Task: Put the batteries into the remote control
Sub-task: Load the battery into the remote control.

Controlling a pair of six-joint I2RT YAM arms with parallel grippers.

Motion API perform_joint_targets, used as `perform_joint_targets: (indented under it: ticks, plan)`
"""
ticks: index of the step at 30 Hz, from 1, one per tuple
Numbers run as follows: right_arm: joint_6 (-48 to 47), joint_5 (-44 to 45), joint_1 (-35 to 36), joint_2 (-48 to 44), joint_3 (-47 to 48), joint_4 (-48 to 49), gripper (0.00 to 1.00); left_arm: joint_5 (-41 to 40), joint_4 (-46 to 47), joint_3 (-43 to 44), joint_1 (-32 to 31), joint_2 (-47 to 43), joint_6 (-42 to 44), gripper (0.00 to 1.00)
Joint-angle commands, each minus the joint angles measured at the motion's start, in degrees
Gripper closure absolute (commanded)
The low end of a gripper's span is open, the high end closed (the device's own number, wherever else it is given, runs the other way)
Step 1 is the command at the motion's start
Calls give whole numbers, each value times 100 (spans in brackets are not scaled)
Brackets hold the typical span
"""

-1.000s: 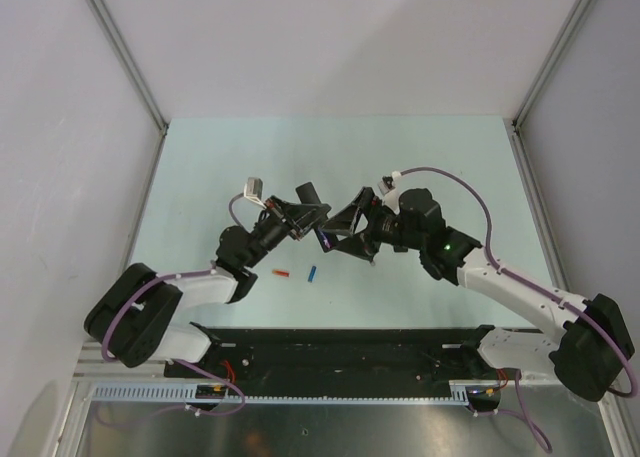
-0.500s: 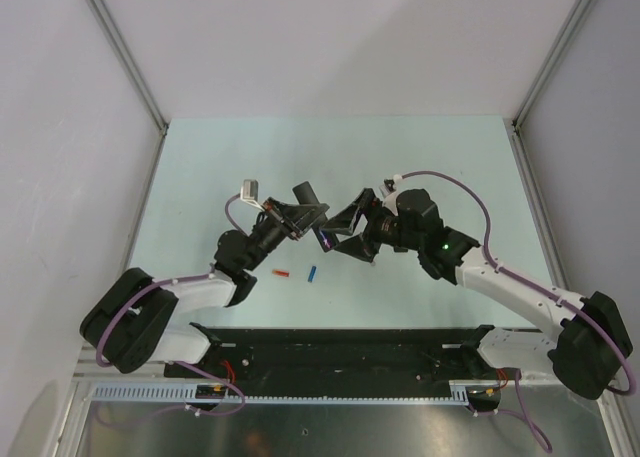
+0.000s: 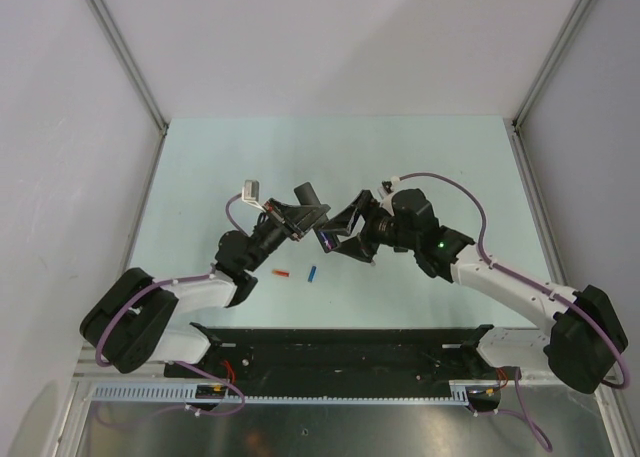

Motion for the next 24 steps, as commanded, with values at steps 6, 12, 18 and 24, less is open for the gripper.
perform_joint_targets:
  ticks: [6, 12, 18, 24]
  plan:
    - [30, 58, -38, 73, 19, 158, 24, -63, 197, -30, -68, -214, 97, 100]
    - [12, 76, -29, 56, 11, 158, 29, -89, 197, -12, -68, -275, 26, 100]
    - [-14, 67, 6, 91, 19, 175, 30, -81, 197, 23, -68, -301, -35, 100]
    - [-49, 58, 76, 143, 19, 140, 34, -98, 197, 49, -68, -328, -97, 100]
